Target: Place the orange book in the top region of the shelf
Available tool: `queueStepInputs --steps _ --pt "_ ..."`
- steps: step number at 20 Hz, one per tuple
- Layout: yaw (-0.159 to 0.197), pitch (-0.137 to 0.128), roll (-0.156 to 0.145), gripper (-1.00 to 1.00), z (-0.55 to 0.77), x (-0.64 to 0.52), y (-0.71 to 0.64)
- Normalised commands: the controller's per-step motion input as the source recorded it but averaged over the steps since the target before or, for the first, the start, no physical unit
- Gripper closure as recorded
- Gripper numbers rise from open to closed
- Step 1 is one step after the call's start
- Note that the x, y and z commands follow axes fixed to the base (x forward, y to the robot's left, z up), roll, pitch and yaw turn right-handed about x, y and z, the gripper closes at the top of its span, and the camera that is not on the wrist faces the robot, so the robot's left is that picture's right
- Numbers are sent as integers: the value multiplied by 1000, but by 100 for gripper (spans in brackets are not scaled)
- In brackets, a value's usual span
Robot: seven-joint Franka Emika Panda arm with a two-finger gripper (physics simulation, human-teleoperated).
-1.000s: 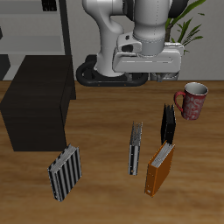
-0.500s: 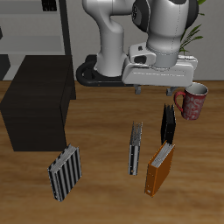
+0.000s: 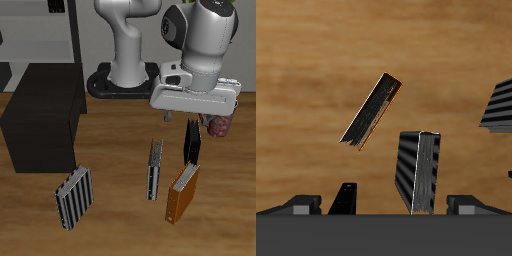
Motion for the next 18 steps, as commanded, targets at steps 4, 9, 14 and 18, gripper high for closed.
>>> queueStepInputs --steps 4,9,14,18 --pt "-47 -17 -6 -100 -129 312 135" --pt "-61 -47 -36 -100 -199 300 48" --pt "-52 -45 -2 -100 -189 227 108" --pt "-8 4 13 -100 -171 98 65"
